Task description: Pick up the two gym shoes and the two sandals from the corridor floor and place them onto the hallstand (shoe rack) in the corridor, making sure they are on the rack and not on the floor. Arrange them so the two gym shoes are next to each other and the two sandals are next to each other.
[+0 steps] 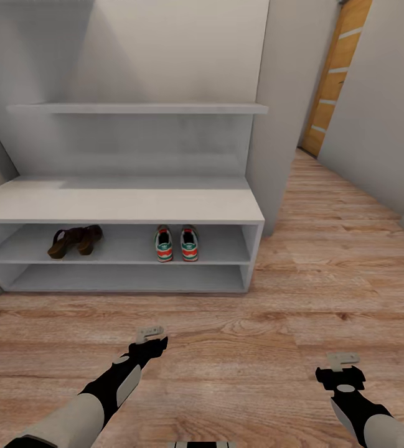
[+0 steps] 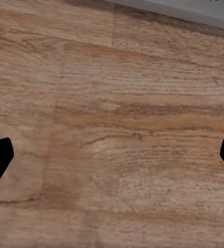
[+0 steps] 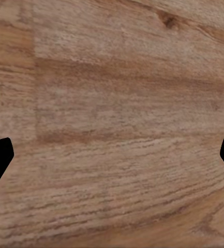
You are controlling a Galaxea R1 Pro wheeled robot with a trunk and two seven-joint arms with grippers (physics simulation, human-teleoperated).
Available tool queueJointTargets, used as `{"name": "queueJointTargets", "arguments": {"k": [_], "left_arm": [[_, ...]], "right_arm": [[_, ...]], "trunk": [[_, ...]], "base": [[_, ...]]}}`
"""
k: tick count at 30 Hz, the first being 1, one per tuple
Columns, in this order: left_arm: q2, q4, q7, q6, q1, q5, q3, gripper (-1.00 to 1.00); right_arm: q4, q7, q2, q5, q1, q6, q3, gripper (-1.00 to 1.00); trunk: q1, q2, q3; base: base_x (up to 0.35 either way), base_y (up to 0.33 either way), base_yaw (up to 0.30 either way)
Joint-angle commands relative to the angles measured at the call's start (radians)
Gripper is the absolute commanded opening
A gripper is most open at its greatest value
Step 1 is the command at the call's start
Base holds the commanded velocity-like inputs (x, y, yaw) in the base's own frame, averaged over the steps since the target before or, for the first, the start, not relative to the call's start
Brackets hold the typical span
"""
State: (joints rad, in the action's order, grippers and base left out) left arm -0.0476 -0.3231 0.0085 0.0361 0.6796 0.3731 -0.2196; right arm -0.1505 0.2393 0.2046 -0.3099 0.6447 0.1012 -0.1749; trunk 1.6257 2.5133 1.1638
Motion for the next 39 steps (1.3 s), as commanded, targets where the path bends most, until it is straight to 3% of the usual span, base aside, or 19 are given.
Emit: {"name": "queueJointTargets", "arguments": {"k": [1,32,39], "left_arm": [[0.000,0.000,0.000,0.000,0.000,0.000,0.000,1.00],[0.002,-0.001,0.002,0.000,0.000,0.000,0.000,1.00],[0.033,0.000,0.002,-0.001,0.000,0.000,0.001,1.00]], "right_arm": [[0.000,0.000,0.000,0.000,0.000,0.000,0.000,1.00],[0.000,0.000,-0.001,0.000,0.000,0.000,0.000,1.00],[0.001,0.000,-0.001,0.000,0.000,0.002,-0.001,1.00]], "trunk": [[0.000,0.000,0.000],[0.000,0.000,0.000],[0.000,0.000,0.000]], "base": [[-0.004,0.000,0.000],[-0.065,0.072,0.000],[-0.008,0.008,0.000]]}}
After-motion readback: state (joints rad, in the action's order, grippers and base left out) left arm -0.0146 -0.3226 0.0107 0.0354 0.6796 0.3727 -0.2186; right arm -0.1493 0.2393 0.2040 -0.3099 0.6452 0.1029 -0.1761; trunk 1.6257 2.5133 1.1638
